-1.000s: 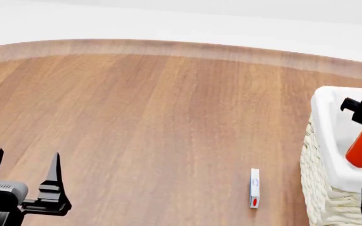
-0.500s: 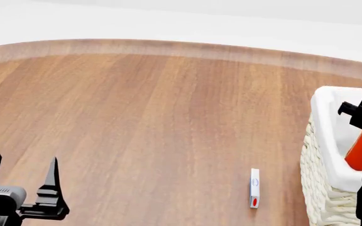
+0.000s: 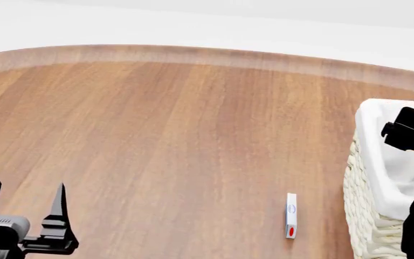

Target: Pick up the ketchup, and put it in the basket.

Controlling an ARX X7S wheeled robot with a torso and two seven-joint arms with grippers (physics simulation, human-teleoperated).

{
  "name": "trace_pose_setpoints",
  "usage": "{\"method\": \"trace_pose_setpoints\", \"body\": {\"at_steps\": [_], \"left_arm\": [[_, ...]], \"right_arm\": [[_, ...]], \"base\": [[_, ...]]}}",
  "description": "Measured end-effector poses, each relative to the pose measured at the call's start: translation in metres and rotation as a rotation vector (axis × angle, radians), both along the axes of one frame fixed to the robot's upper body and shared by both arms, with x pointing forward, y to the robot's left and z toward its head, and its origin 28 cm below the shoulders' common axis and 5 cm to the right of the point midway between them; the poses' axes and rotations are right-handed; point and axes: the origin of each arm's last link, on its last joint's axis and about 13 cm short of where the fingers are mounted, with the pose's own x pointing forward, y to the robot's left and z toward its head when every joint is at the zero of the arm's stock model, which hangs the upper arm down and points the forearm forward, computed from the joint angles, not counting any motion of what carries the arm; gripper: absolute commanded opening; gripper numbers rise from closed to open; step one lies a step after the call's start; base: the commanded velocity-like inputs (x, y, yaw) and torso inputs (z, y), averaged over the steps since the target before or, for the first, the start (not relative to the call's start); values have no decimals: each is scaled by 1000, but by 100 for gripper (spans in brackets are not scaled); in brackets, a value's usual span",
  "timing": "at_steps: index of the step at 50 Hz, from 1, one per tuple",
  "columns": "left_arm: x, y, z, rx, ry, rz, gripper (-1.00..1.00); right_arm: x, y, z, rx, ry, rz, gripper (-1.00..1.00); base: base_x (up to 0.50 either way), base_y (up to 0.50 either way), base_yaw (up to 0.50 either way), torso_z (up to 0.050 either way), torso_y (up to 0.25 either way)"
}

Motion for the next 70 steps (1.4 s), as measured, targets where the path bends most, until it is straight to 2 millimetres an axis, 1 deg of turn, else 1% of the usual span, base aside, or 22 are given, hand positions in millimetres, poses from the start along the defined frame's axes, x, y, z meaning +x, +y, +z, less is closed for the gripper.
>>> {"method": "trace_pose_setpoints", "body": {"at_steps": [14, 21, 26, 40, 53, 61, 70], "left_arm": [[0, 0, 2, -4, -2, 7, 100], [1, -2, 5, -8, -10, 9, 100], [1, -4, 9, -7, -22, 14, 100], [-1, -9, 24, 6, -77, 38, 100], [-4, -10, 30, 12, -116, 68, 100], [-7, -12, 31, 12, -134, 80, 100], [-14, -15, 31, 8, -153, 88, 100]], "right_arm": [[1, 2, 0, -34, 0, 8, 100], [0, 8, -1, -78, -19, 29, 100], [-6, 14, -1, -108, -55, 31, 100], [-40, 40, 3, -151, -183, 46, 100], [-74, 68, 8, -194, -283, 105, 100], [-94, 86, 5, -204, -330, 149, 100], [-118, 105, -6, -210, -364, 175, 100]], "base": [[0, 0, 0, 0, 0], [0, 0, 0, 0, 0], [0, 0, 0, 0, 0], [0, 0, 0, 0, 0], [0, 0, 0, 0, 0], [0, 0, 0, 0, 0], [0, 0, 0, 0, 0]]}}
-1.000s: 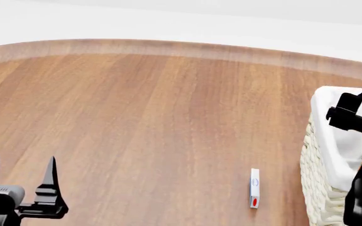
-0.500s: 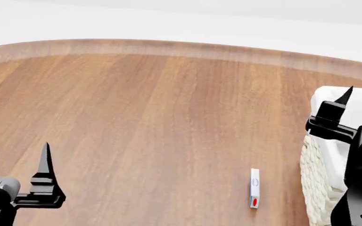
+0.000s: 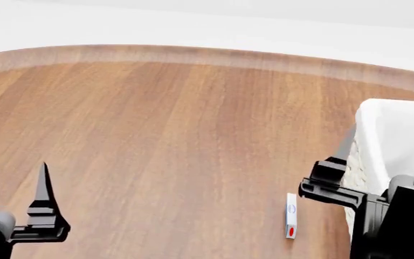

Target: Pick up the ketchup, and put it in the basket.

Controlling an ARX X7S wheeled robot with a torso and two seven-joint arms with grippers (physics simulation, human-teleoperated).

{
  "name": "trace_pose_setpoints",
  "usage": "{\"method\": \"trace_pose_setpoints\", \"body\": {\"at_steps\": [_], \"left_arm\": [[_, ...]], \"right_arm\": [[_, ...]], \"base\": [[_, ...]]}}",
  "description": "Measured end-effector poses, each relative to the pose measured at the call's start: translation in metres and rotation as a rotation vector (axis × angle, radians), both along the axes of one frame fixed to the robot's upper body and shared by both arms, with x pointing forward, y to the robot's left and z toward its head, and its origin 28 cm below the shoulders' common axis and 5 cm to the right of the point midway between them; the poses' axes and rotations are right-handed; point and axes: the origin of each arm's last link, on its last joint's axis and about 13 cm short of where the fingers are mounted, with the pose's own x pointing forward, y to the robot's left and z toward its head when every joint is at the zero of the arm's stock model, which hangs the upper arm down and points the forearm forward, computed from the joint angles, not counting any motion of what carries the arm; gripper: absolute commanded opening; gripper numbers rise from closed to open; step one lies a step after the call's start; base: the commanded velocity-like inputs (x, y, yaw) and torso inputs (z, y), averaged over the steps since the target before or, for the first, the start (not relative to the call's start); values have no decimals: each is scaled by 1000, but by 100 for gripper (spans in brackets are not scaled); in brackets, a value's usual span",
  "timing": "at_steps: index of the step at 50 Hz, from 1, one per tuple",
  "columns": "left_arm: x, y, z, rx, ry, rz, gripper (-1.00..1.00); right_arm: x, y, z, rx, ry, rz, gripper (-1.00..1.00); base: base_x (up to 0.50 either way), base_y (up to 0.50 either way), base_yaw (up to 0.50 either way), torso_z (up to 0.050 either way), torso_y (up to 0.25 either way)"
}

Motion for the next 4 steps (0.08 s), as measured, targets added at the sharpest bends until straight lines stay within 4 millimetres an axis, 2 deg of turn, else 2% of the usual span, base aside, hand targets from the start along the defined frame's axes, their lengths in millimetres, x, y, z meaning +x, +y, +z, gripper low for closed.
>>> {"method": "trace_pose_setpoints", "body": {"at_steps": [4], "left_arm": [[-4, -2, -1, -1, -8, 4, 100]], "right_arm": [[-10, 7, -8, -18, -11, -2, 100]], "base": [[0, 0, 0, 0, 0]]}}
